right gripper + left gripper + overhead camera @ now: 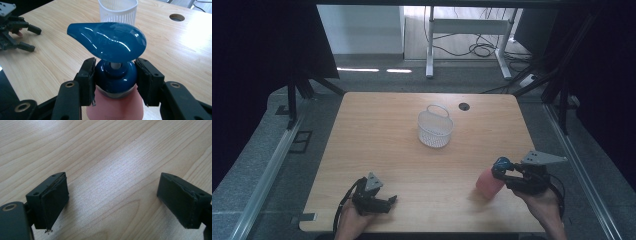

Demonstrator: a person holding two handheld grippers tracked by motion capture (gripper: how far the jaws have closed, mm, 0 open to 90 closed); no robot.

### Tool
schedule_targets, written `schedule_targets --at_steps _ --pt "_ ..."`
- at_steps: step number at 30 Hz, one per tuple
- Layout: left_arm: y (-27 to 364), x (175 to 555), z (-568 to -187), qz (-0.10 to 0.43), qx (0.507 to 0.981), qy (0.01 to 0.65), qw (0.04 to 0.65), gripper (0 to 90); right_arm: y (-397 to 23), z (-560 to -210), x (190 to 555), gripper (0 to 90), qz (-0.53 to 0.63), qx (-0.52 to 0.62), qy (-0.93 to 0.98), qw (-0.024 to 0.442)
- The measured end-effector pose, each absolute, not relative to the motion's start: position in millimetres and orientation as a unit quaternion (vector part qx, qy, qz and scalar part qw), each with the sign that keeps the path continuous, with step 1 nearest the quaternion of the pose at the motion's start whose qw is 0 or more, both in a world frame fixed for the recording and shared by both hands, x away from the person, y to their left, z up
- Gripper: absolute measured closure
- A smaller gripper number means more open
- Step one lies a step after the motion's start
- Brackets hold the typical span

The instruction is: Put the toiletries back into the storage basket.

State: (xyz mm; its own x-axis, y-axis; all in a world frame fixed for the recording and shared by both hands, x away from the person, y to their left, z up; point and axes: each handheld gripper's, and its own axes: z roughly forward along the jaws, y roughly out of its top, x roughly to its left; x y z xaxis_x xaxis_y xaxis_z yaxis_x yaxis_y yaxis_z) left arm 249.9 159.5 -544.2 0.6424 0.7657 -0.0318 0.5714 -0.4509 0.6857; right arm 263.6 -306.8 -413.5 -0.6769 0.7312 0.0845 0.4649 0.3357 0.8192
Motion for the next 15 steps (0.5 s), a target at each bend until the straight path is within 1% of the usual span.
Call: schedule_targets --at_steps 15 --pt "159.5 250.0 -544.1 0.143 0.84 0.398 0.341 9.9 -292.2 -399.4 285.4 52.6 0.445 0.366 0.803 0.151"
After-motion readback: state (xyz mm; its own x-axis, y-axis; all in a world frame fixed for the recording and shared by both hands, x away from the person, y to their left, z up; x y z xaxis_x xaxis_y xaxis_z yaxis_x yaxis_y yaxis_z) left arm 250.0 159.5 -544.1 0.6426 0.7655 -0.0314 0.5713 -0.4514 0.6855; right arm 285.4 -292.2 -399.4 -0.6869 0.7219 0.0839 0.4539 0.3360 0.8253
